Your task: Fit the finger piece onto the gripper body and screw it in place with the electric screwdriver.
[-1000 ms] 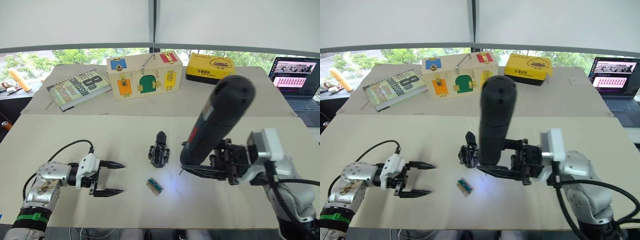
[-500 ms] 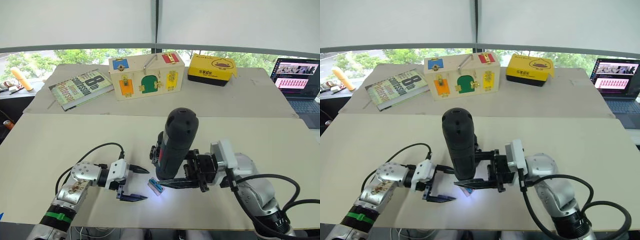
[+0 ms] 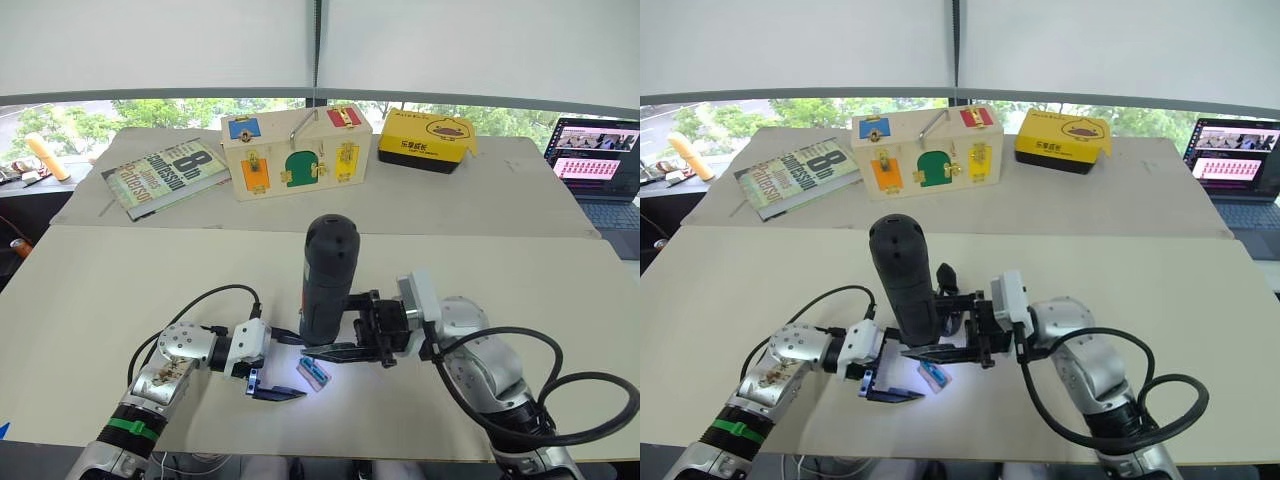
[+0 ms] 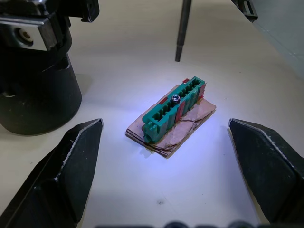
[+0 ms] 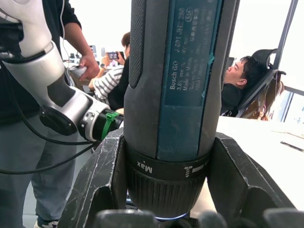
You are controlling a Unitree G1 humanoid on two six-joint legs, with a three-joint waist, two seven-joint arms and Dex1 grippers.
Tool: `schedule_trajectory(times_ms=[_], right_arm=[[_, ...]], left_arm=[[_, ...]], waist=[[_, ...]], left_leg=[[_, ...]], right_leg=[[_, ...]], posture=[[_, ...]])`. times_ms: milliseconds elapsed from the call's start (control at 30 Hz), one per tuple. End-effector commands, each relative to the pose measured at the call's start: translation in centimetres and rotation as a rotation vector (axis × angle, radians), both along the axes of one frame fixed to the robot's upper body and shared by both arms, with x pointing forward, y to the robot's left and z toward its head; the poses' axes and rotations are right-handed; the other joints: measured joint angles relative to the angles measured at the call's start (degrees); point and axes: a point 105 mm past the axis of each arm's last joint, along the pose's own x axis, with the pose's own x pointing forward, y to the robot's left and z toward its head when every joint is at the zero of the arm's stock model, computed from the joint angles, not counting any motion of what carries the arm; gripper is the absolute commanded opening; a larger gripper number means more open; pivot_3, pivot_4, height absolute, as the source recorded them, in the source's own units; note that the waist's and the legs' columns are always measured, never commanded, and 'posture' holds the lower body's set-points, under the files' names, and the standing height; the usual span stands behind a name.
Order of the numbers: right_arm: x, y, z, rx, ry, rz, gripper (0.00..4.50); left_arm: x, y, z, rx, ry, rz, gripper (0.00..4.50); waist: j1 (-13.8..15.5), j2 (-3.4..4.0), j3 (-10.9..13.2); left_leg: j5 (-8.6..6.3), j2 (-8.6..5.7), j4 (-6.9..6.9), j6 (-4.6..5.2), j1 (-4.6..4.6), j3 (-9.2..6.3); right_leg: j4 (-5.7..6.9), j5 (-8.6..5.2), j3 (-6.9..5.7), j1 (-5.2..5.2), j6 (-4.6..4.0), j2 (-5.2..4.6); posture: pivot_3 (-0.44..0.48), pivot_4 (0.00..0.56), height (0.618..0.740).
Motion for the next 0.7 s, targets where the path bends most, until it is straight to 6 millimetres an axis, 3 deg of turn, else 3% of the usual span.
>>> schedule_trajectory(times_ms=[33, 333, 700], right_arm=[[-0.5, 0.4, 1.2, 0.043, -0.069, 0.026, 1.95], [-0.1, 0.6, 0.9, 0.032, -0.055, 0.016, 1.95], [0.2, 0.5, 0.4, -0.001, -0.052, 0.005, 1.95]], left_arm=[[-0.9, -0.3, -1.8, 0.022, 0.065, -0.018, 4.49], [-1.2, -0.9, -2.3, 0.012, 0.068, -0.036, 4.49], [-1.5, -1.8, -1.5, -0.021, 0.089, -0.063, 4.49]], waist=[[0.0, 0.01, 0.0], [0.2, 0.07, 0.0], [0.4, 0.11, -0.1]], left_leg=[[0.00, 0.00, 0.00, 0.00, 0.00, 0.00], [0.00, -0.01, 0.00, 0.00, 0.09, 0.00], [-0.01, -0.05, 0.00, 0.03, 0.07, -0.02]], right_leg=[[0.00, 0.00, 0.00, 0.01, 0.00, 0.00], [0.01, 0.00, 0.01, 0.09, 0.00, -0.04], [-0.02, 0.01, 0.00, 0.11, 0.03, -0.08]], posture=[[0.000, 0.150, 0.740], [0.000, 0.150, 0.740], [0.000, 0.150, 0.740]])
